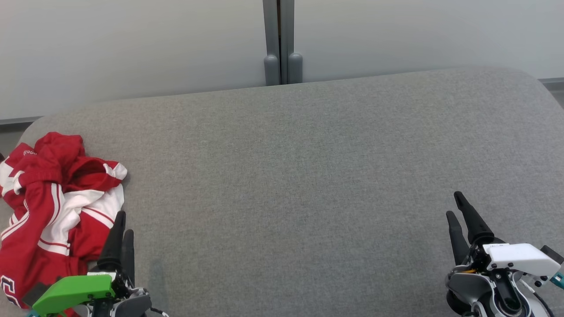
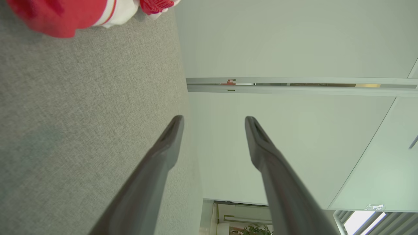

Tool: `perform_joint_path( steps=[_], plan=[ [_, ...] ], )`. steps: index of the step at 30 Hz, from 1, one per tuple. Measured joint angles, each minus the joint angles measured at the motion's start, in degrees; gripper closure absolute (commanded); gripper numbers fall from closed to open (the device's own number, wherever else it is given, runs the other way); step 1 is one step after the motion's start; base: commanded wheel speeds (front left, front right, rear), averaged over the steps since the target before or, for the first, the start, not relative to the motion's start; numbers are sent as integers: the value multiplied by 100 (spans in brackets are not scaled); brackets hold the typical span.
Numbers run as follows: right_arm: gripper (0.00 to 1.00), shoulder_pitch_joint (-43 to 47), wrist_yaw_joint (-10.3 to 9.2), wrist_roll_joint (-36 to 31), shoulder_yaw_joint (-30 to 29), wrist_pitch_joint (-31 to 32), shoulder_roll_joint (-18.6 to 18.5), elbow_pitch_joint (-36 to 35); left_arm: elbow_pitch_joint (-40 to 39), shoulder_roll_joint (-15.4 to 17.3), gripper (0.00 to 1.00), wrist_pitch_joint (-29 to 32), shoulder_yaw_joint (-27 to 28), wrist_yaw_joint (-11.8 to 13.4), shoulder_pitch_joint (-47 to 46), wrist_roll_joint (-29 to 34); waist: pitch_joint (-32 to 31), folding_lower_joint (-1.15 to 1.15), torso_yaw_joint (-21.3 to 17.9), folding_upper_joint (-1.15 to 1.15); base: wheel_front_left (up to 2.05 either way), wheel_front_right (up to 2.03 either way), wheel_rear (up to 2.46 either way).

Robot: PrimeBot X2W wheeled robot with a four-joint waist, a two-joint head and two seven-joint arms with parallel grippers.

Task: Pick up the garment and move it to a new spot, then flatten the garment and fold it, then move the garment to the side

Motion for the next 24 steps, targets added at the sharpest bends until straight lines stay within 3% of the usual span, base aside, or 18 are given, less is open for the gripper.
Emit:
perform_joint_path(
  steps=[14,24],
  plan=[
    [0,-10,0,156,344,-387,-1,-331,-214,-1,0,-398,-97,4,16,86,4,0,11,0,0,0,0],
    [0,-30,0,-283,523,-637,-5,-595,-411,0,0,-635,-196,4,16,902,3,0,16,0,0,0,0]
  ],
)
